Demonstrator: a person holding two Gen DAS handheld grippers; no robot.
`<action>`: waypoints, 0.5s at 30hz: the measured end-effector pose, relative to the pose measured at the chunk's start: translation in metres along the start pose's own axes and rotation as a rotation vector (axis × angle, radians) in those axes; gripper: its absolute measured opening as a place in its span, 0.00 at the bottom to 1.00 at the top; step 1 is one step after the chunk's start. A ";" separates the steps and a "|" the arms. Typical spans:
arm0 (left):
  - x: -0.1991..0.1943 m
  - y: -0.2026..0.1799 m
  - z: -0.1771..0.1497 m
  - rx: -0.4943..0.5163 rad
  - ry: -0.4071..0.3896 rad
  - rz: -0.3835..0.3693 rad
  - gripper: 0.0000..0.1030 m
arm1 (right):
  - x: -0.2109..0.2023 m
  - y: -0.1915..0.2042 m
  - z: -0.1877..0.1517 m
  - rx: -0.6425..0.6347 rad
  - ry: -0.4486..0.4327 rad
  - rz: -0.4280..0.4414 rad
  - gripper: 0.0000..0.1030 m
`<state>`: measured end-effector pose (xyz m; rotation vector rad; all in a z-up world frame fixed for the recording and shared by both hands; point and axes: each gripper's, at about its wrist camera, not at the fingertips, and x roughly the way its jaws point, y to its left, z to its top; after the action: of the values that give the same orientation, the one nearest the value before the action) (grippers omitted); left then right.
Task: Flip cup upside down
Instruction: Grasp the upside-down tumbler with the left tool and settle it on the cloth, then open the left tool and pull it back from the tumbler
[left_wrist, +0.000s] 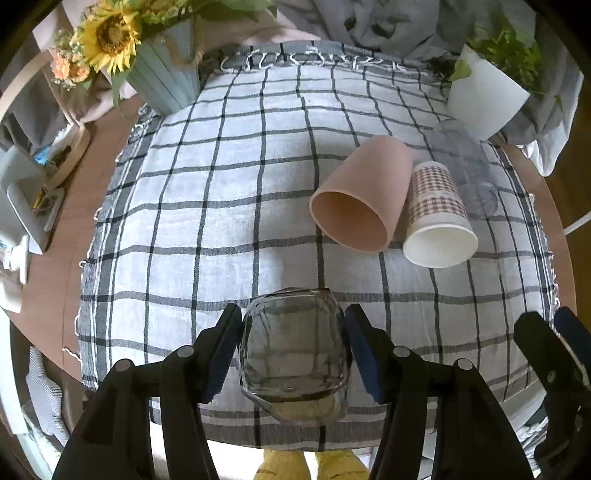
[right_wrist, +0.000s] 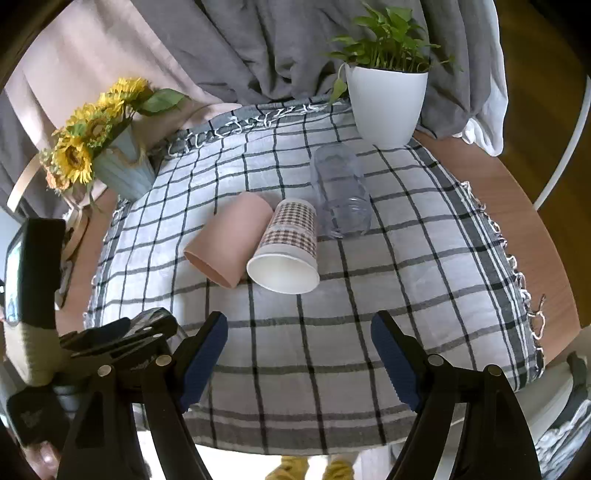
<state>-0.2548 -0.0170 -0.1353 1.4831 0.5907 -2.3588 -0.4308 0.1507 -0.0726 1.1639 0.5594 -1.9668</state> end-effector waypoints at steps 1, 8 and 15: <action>-0.001 -0.002 -0.002 0.003 -0.006 0.004 0.56 | 0.000 0.000 -0.001 -0.002 0.000 -0.001 0.77; -0.009 -0.002 -0.018 -0.019 -0.028 0.002 0.56 | -0.001 -0.005 -0.007 -0.025 0.006 0.008 0.77; -0.008 -0.009 -0.035 -0.023 -0.016 -0.023 0.56 | -0.002 -0.010 -0.015 -0.041 0.013 0.012 0.77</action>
<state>-0.2280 0.0084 -0.1400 1.4542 0.6314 -2.3706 -0.4303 0.1674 -0.0781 1.1527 0.5956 -1.9306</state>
